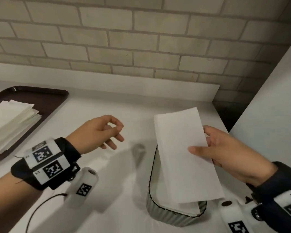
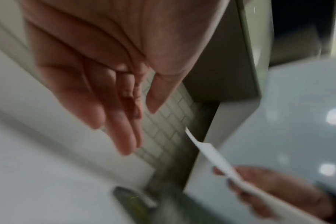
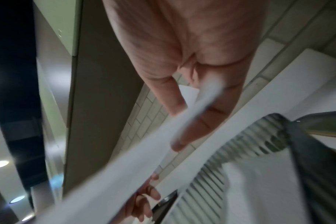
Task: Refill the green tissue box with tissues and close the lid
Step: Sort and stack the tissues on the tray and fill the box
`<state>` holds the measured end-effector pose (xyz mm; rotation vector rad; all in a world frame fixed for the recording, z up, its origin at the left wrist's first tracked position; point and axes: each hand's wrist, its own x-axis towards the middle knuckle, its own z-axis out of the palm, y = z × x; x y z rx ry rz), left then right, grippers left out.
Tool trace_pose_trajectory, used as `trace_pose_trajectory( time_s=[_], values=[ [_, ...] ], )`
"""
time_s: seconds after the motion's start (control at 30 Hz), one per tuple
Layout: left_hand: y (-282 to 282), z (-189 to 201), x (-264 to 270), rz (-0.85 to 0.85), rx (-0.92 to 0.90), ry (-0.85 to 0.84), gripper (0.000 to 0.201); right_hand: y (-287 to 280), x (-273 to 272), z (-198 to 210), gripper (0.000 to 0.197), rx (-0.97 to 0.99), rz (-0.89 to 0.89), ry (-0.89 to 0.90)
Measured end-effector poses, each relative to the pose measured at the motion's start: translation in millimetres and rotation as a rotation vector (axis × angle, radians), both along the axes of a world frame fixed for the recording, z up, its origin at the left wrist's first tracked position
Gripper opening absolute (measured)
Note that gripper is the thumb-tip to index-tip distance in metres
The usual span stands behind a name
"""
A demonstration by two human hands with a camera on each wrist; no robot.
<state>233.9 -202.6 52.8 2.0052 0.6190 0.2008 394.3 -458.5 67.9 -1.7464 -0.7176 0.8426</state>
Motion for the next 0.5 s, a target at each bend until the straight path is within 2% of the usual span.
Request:
trace_pose_trajectory(
  time_s=[0.17,0.3,0.5],
  values=[
    [47.6,-32.1,-4.9,-0.009,0.318,0.33,0.007,-0.9,5.0,-13.4,0.035,-0.114,-0.03,0.004],
    [75.7,-49.6,-2.3,-0.07,0.514,0.546,0.021,0.3,2.1,-20.6,0.042,-0.169,-0.045,0.032],
    [97.2,-60.3,11.1,-0.27,0.624,0.672,0.055,5.4,-5.0,-23.4,0.062,-0.179,-0.044,0.003]
  ],
)
